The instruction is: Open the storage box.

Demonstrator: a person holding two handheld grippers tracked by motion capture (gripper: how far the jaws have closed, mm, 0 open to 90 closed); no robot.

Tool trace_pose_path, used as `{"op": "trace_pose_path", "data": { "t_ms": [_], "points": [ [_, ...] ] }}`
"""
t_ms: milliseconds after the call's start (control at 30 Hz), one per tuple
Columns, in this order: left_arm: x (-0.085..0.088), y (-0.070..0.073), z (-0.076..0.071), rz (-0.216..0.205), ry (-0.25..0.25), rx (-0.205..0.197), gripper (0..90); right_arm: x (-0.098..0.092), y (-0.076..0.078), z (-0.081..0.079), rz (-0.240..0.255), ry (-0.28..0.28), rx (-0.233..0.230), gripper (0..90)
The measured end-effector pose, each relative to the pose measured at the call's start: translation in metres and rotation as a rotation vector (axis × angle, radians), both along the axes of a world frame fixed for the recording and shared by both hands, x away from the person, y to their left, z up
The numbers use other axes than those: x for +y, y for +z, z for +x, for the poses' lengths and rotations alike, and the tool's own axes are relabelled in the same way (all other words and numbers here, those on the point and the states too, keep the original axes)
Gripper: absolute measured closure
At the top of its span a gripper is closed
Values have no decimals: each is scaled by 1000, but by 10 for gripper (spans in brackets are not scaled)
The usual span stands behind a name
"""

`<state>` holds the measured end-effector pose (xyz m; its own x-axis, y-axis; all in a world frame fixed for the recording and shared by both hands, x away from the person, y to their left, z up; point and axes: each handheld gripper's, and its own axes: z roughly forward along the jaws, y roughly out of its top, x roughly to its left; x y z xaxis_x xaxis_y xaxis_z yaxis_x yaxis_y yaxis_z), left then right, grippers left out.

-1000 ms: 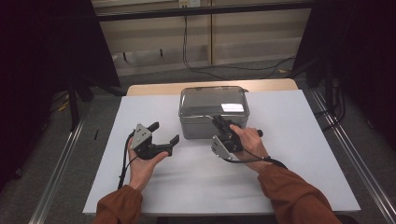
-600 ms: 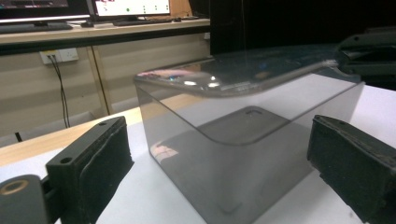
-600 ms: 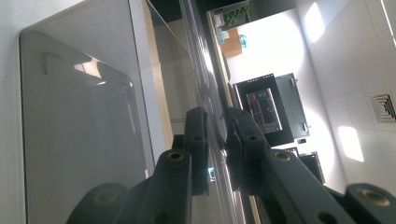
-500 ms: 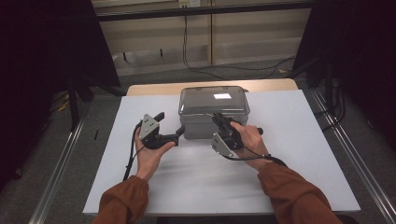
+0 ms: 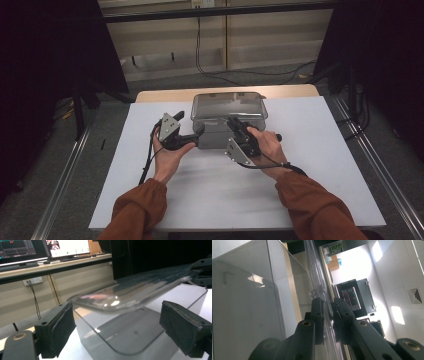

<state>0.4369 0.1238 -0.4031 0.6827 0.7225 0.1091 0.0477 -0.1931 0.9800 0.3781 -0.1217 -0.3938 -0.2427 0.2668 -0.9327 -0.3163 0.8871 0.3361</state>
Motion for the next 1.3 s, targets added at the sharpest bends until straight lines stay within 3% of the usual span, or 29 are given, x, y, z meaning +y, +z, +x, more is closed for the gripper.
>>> {"op": "trace_pose_path", "data": {
  "t_ms": [67, 167, 300, 533, 733, 967, 1100, 1133, 1167, 1233, 1300],
  "points": [
    [-2, 1, 4, 18, 4, -33, 142, 0, 0, 0, 3, 3, -2, 795],
    [-4, -2, 6, 0, 3, -35, 171, 0, 1, 0, 5, 2, -1, 795],
    [-9, -6, 5, 33, -30, -33, 214, 1, 2, 0, 4, 1, 3, 793],
    [-7, -8, 8, 41, -9, -73, 313, 2, -1, 0, 4, -1, 10, 787],
    [-6, -8, 11, 24, -5, -79, 377, 1, -1, 0, 31, 0, 27, 773],
    [-6, -10, 12, 39, -5, -71, 394, -8, -2, 3, 136, -4, 75, 625],
    [-6, -10, 11, 49, -5, -81, 394, -13, -1, 4, 240, -14, 118, 480],
    [-6, -10, 11, 47, -5, -80, 394, -13, -1, 4, 240, -14, 118, 480],
    [-6, -10, 11, 47, -4, -80, 393, -18, -2, 5, 302, -29, 138, 361],
    [-6, -10, 11, 46, -4, -80, 394, -20, -2, 5, 322, -40, 144, 328],
    [-6, -10, 11, 39, -4, -80, 395, -28, -3, 7, 381, -49, 173, 260]
  ]
}}
